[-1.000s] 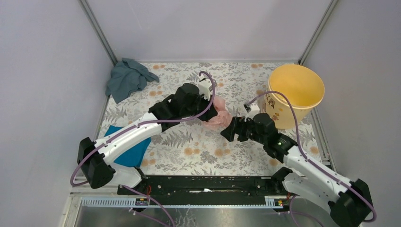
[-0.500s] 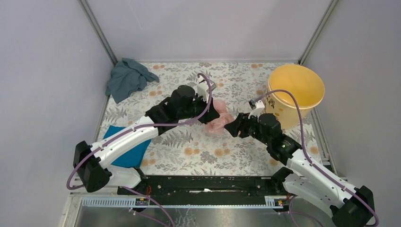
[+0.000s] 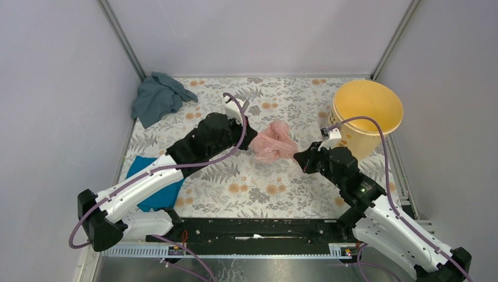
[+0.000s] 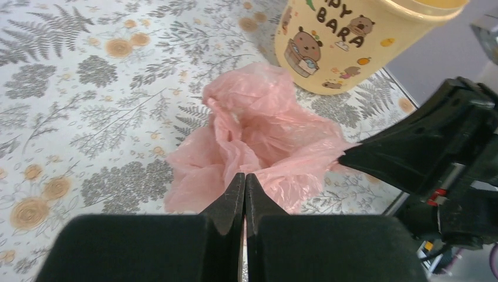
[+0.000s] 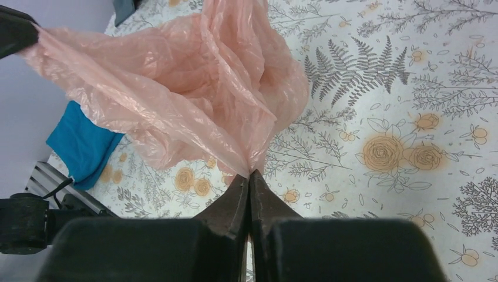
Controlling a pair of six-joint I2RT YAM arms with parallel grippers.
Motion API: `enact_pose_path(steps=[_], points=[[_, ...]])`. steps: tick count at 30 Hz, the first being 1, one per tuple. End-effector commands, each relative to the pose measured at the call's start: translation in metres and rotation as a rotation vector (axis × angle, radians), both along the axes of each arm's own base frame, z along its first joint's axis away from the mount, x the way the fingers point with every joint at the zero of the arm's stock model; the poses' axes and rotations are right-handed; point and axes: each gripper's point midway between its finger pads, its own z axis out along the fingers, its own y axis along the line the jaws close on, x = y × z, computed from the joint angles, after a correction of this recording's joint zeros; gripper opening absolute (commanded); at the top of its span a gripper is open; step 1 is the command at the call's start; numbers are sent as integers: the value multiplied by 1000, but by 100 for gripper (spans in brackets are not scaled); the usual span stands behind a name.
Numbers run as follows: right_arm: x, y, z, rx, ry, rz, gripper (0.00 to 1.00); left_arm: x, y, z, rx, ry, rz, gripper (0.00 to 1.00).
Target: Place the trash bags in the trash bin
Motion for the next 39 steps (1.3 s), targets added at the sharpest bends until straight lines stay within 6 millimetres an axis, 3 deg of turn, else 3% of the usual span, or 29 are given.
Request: enact_pose_path(steps=[1,3,6,9,14,17,20,23,25,27,30,32,35,39], points=[[0,-26,-6,-98,6,-95,3,28,40,37,-65,-128,243,0],[0,-32,-2,-118,6,-113,4,27,44,43,-89,-143,241,0],[-2,-31,3,-134,7,-90,3,13,23,50,-120,-162,81,0],[-8,-12,6,-123,14,24,4,-10,-7,50,-155,-155,-134,0],[-11,9,0,-121,56,139,10,-26,-37,35,-141,-60,-318,3],[-10,14,-4,-131,81,159,13,-20,-37,27,-117,-33,-289,25],[-11,17,-13,-156,107,186,21,-7,-26,22,-99,-36,-186,66],[-7,5,-27,-222,145,129,24,20,-5,6,-29,-12,19,88],[-1,-9,-35,-267,167,47,32,32,5,-2,11,17,99,95],[-1,-18,-41,-291,194,-8,52,38,6,-12,26,59,119,99],[-3,-17,-35,-271,187,-1,77,43,1,-27,17,136,97,99],[-5,-17,-25,-258,172,3,87,46,-2,-37,-3,201,76,99],[-6,-18,-10,-258,144,20,98,47,-8,-55,6,278,42,99],[-11,-4,4,-227,145,98,100,33,-29,-80,1,391,-71,99]])
